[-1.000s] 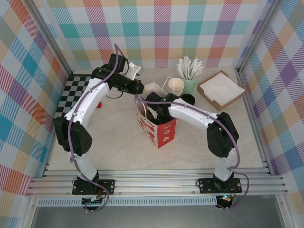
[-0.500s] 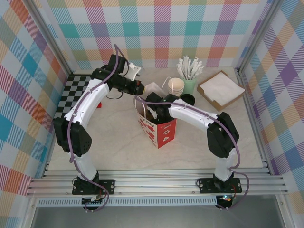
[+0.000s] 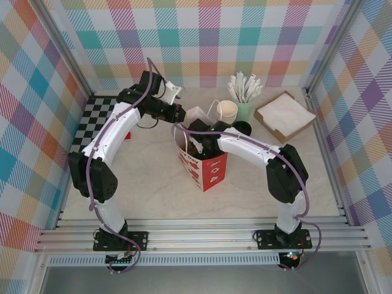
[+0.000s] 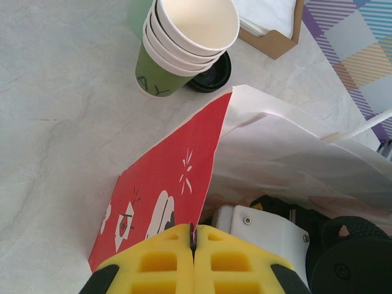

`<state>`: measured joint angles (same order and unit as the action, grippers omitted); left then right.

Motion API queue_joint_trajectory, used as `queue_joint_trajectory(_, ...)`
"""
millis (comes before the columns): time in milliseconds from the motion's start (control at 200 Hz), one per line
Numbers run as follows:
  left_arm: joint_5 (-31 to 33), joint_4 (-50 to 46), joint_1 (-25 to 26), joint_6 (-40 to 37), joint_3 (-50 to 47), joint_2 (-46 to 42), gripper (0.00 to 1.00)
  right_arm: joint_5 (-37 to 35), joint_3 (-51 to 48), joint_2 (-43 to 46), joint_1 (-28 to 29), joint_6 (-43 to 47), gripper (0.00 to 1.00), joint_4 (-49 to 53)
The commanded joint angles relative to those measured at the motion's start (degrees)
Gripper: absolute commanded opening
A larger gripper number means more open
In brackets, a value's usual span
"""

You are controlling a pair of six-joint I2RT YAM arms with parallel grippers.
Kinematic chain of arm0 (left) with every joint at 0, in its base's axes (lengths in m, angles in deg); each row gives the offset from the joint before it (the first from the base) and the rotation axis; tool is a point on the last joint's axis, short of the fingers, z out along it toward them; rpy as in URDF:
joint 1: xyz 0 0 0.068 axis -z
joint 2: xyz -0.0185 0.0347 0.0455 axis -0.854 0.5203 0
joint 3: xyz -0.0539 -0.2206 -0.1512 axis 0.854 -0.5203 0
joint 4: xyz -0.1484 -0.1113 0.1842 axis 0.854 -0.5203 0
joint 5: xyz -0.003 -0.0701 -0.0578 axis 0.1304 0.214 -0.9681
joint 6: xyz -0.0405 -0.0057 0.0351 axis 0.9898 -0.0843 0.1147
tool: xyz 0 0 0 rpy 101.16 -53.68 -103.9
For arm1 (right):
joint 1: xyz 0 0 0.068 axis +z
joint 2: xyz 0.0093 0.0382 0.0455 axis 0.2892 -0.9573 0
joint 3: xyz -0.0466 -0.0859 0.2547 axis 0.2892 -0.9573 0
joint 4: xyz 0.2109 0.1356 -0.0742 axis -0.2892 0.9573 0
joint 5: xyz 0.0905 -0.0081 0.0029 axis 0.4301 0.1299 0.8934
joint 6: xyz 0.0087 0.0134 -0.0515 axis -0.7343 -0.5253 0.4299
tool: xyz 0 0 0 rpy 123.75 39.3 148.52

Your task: Pack the takeout coffee

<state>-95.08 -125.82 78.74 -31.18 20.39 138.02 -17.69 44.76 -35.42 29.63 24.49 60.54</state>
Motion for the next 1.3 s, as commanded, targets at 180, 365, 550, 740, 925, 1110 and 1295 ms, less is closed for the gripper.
queue_joint_trajectory(180, 0.0, -0.4, 0.0, 0.1, -0.7, -0.2, 0.00, -2.8, -6.0, -10.8, -0.3, 0.3, 0.51, -4.7)
queue_joint_trajectory(365, -1.2, -1.1, 0.0, -0.3, 0.4, 0.9, 0.00, -2.4, -3.5, -8.0, -0.2, -1.1, 0.58, -3.1)
queue_joint_trajectory(550, -1.8, -1.0, 0.0, -0.9, 1.0, 0.8, 0.00, -2.6, -0.3, -6.6, -0.2, -1.1, 0.67, 0.7)
queue_joint_trajectory(740, -6.1, -1.2, 0.0, -2.1, 1.5, 0.4, 0.00, -2.2, 2.7, -6.3, -0.2, -0.4, 0.82, 2.5)
queue_joint_trajectory(925, -5.0, -1.1, 0.1, -2.5, 1.3, 0.2, 0.00, -2.4, 4.1, -5.6, -0.1, -0.7, 1.00, 3.3)
queue_joint_trajectory(1110, -4.7, -1.7, 0.0, -2.7, 1.4, 0.0, 0.00, -3.1, 4.6, -4.5, -0.2, -0.8, 1.00, 3.8)
queue_joint_trajectory(1295, -4.7, -1.6, 0.0, -2.8, 1.5, 0.1, 0.00, -3.8, 4.8, -3.8, -0.1, -0.9, 1.00, 4.1)
